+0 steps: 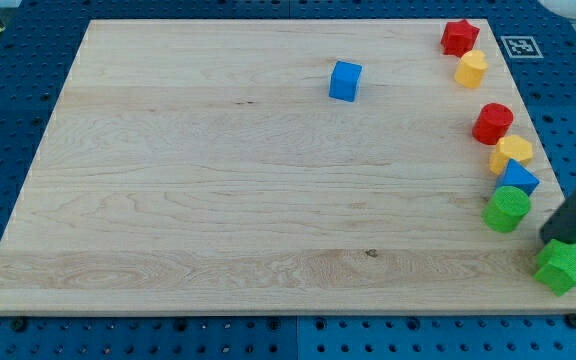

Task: Point your arm at the green circle

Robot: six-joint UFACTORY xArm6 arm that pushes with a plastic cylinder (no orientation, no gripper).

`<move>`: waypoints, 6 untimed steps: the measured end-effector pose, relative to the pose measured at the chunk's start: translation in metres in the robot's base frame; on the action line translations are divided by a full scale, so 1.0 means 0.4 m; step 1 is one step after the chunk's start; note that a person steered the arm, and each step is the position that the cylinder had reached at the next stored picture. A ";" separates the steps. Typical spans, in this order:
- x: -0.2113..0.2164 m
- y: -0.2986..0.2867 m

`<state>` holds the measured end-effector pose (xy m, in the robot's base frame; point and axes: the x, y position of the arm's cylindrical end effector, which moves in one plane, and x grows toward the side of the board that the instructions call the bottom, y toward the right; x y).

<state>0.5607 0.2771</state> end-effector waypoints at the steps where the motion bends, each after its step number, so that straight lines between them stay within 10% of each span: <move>1: -0.008 0.035; 6: -0.074 -0.110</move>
